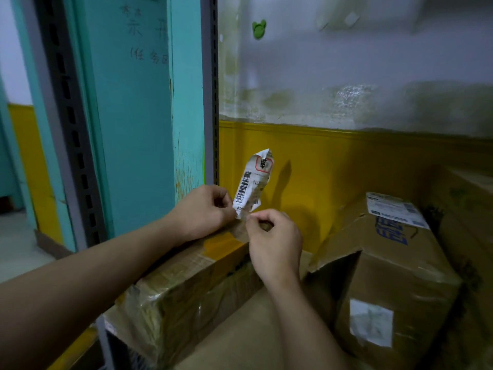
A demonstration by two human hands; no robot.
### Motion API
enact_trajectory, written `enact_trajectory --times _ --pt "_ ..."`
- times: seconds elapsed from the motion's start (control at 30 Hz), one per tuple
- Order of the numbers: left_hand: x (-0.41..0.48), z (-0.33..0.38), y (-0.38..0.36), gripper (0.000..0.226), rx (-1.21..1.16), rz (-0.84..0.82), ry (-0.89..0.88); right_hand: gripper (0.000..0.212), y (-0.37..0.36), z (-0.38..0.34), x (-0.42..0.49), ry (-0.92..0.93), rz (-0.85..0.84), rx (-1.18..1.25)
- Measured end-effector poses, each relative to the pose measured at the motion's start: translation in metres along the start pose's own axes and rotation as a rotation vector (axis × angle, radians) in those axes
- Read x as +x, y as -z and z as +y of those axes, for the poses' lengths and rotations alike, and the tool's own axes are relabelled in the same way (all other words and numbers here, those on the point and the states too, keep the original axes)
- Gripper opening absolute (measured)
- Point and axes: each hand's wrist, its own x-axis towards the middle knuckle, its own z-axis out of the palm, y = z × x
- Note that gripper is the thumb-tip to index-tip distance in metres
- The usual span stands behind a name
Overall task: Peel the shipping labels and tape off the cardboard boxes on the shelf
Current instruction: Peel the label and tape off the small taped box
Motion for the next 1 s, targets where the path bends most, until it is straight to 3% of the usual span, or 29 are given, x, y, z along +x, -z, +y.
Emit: enact_trajectory --times 0.23,0.47,1.0 --pt "-0.0016 -0.0021 -0.0039 0.051 -0.003 -0.016 -0.066 0.009 0.0005 -0.0022 -0.0004 -0.003 -0.018 -0.018" --pt "-0.0022 -0.0011 -0.0017 0.025 0.005 0.002 -0.131 0.01 0.0001 -0.0013 -0.0014 0.031 -0.032 -0.029" --pt "-0.003 -0.0027 -0.0044 0.023 0.145 0.137 -0.159 0.016 -0.006 0.0028 0.001 0.031 0.038 -0.029"
